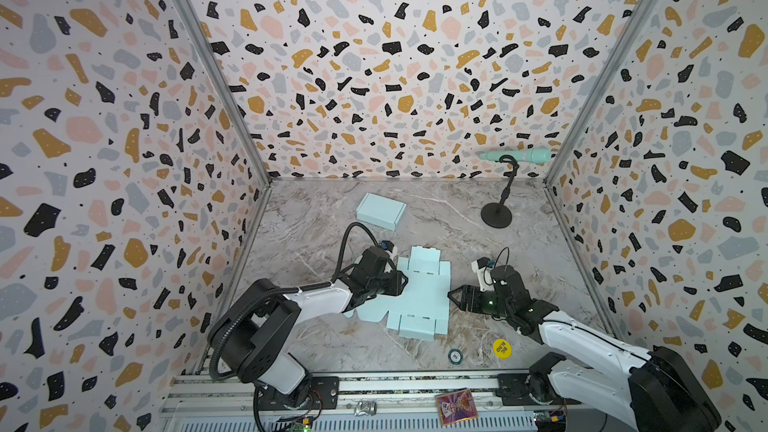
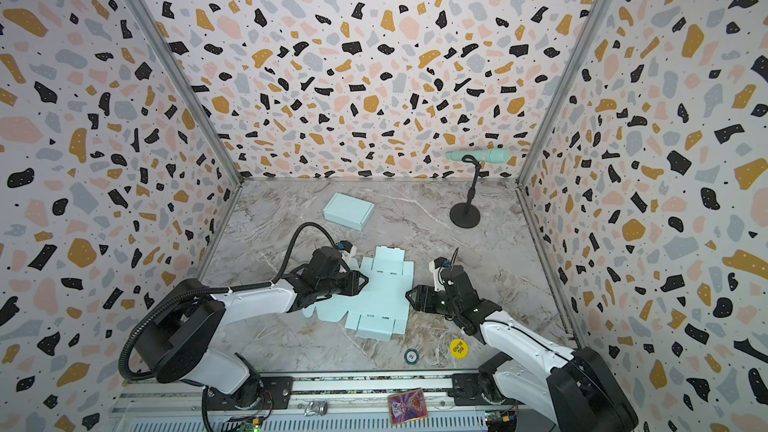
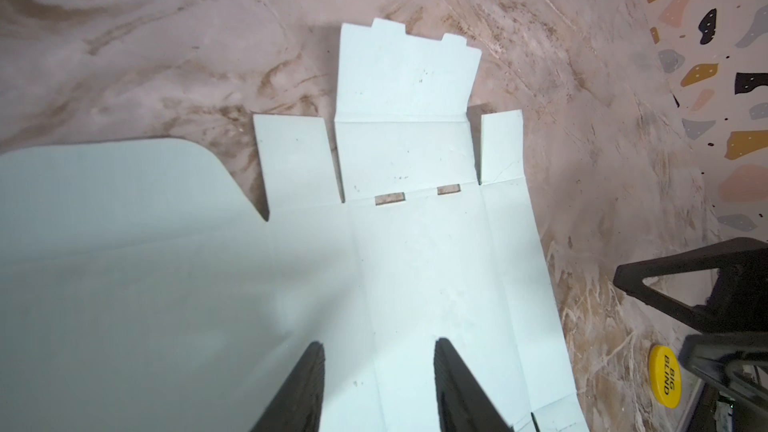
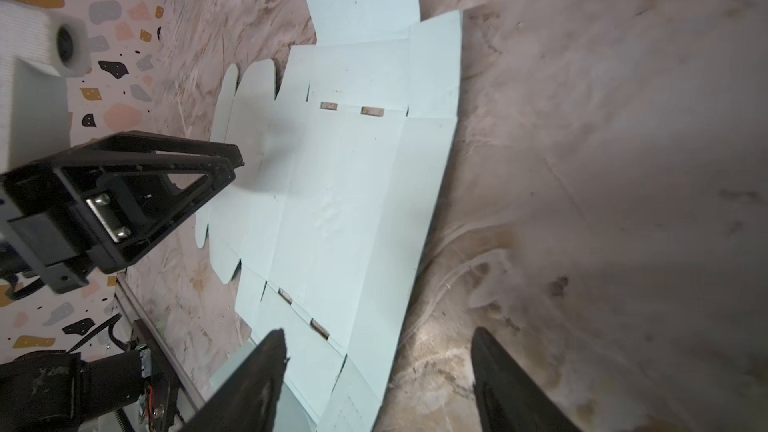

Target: Fold the paper box

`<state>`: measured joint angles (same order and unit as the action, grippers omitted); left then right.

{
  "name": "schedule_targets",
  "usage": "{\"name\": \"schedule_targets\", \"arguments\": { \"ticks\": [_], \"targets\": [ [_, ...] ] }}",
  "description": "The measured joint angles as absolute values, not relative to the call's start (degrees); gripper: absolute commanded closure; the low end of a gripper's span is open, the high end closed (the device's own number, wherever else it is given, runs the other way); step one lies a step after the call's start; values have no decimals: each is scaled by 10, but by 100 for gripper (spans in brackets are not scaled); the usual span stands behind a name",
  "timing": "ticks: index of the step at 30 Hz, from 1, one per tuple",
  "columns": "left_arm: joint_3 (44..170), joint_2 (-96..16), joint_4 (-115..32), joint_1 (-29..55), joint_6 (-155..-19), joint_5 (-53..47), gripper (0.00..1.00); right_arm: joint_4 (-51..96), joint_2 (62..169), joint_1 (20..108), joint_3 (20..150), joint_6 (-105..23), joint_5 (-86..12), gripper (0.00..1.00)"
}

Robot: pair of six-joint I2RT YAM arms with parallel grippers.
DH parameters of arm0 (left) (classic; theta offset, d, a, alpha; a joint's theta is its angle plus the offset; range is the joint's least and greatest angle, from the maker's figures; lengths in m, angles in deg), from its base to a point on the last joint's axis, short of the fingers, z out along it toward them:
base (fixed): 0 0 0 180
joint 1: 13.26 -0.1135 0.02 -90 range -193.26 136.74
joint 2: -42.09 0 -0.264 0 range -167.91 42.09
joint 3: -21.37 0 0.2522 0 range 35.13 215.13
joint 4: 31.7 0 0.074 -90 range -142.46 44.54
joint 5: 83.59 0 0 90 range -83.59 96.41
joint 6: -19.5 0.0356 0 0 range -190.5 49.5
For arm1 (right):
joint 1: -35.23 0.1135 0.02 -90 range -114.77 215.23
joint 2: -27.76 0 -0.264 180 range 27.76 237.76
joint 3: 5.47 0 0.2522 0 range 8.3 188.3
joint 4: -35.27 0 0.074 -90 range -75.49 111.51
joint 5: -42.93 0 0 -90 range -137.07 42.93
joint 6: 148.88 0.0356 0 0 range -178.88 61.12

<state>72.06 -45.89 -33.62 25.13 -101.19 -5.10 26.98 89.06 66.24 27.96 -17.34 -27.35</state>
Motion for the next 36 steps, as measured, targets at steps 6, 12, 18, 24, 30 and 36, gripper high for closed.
{"name": "schedule_targets", "arguments": {
  "ticks": [6, 12, 18, 24, 30, 36],
  "targets": [
    [692, -462, -312, 255, -1015, -51, 56, 332, 945, 661, 261, -160, -247, 36],
    [673, -466, -286, 255, -1023, -52, 57, 378, 966, 661, 239, -141, -241, 40],
    [669, -467, -268, 255, -1029, -56, 57, 429, 1007, 661, 239, -132, -226, 51],
    [655, -467, -251, 255, -1038, -62, 57, 475, 1037, 661, 239, -124, -210, 61],
    [645, -467, -237, 255, -1044, -66, 58, 517, 1070, 661, 240, -113, -195, 66],
    [644, -467, -231, 255, -1048, -66, 58, 535, 1072, 663, 240, -108, -197, 82]
  ]
}}
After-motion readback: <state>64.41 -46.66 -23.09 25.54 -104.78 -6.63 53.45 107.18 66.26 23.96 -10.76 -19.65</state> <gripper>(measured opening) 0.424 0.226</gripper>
